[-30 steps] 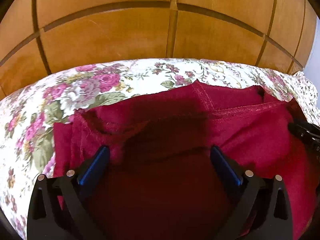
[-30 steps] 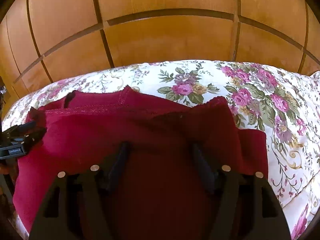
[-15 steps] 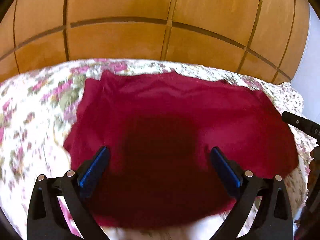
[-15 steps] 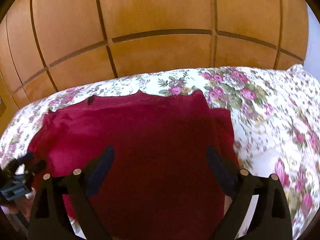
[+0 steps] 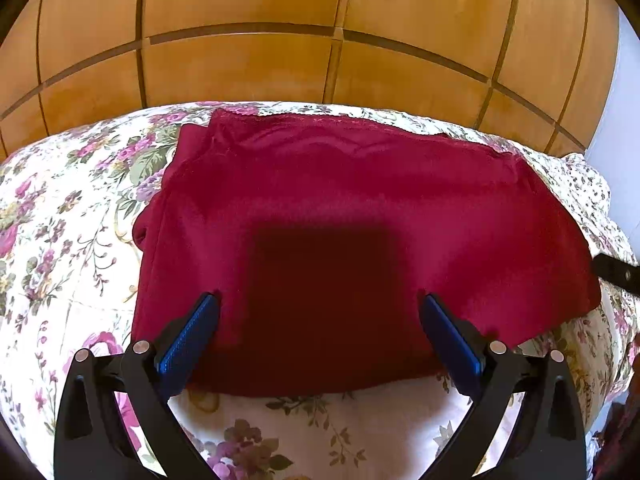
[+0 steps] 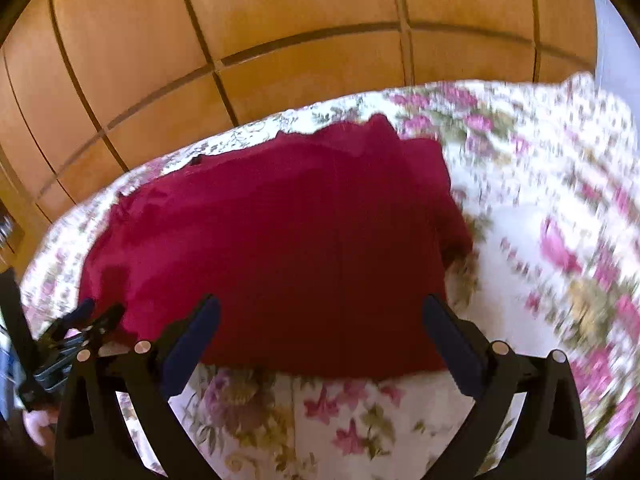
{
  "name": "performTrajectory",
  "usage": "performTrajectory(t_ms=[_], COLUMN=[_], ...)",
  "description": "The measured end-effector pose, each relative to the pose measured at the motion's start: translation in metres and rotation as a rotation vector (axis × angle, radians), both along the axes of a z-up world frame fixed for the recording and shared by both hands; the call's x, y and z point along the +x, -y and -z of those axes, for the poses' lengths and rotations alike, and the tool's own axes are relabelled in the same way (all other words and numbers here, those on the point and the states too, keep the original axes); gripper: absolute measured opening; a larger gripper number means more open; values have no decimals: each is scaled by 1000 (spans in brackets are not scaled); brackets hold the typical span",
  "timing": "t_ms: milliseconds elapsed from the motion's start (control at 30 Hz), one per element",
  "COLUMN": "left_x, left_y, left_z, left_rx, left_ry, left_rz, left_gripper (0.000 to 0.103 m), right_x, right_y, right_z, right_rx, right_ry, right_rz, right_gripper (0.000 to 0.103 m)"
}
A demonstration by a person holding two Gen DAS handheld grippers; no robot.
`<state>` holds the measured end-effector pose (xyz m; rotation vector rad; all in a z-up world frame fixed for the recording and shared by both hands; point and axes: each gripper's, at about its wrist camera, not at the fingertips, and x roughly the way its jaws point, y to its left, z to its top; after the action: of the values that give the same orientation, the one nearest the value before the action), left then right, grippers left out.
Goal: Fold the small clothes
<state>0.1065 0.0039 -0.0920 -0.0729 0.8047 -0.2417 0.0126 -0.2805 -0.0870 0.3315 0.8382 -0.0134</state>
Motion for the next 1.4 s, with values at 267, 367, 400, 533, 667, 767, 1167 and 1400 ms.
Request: performTrajectory(t_ms=[267, 367, 400, 533, 667, 767, 1167, 1400], left_x=[-2, -2, -1, -4, -5, -5, -5, -5], left_y=[-9, -8, -7, -5, -5, -7, 2, -1], left_z=[-9, -7, -4, 5, 3, 0, 8, 9], left_rx=[-67, -64, -58, -39, -46, -89, -31, -46], left_ry=[1, 4, -1, 16, 22, 20, 27, 28], left_rz=[2, 3, 3, 3, 16, 25, 25, 28], left_gripper=[100, 100, 100, 100, 100, 100, 100, 100], right_x=[-29, -39, -42, -46, -43, -34, 6, 20], right_y=[27, 31, 32, 32, 33, 37, 59, 66], right_z=[11, 16, 18, 28, 32, 38, 45, 48], right_rx=[214, 290, 310, 332, 345, 366, 420, 466], right_ry=[10, -4, -10, -17, 36, 55, 130, 165], right_rz=[72, 94, 97, 102, 84, 104, 260, 339], right_gripper=[101, 101, 101, 101, 101, 101, 98, 85])
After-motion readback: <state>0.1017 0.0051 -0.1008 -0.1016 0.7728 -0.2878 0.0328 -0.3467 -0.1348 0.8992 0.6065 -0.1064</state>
